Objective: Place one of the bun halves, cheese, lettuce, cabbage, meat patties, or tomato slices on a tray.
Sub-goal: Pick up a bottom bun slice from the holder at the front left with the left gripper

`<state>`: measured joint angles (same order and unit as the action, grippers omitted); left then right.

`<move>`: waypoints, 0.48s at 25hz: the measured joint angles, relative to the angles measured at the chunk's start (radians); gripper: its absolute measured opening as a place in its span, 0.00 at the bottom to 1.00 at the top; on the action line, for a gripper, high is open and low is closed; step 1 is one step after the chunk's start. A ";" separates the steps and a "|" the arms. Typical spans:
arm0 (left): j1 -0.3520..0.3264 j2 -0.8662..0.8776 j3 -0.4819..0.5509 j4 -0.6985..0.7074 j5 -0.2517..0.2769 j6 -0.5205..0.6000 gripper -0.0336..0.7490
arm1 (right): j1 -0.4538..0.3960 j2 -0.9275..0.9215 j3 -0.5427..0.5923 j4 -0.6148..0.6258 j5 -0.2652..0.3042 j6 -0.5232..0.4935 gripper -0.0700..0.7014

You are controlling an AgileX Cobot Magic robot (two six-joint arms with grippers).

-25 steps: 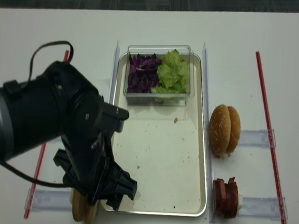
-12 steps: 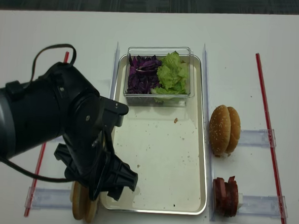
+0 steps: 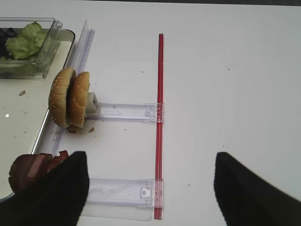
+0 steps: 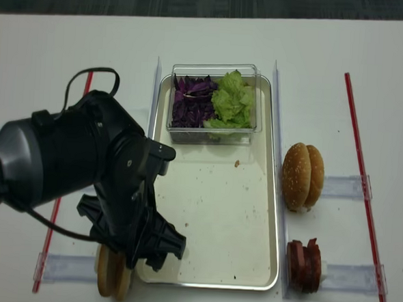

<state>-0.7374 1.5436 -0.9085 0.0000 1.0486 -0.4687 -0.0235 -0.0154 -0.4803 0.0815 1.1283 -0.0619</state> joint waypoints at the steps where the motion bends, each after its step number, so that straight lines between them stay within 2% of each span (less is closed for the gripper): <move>1: 0.000 0.000 0.000 0.000 -0.005 0.000 0.68 | 0.000 0.000 0.000 0.000 0.000 0.000 0.83; 6: 0.000 0.000 0.000 0.007 -0.022 0.000 0.65 | 0.000 0.000 0.000 0.000 0.000 0.000 0.83; 12: 0.000 0.000 0.000 0.018 -0.015 -0.002 0.65 | 0.000 0.000 0.000 0.000 0.000 0.000 0.83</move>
<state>-0.7374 1.5436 -0.9085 0.0178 1.0333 -0.4705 -0.0235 -0.0154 -0.4803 0.0815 1.1283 -0.0619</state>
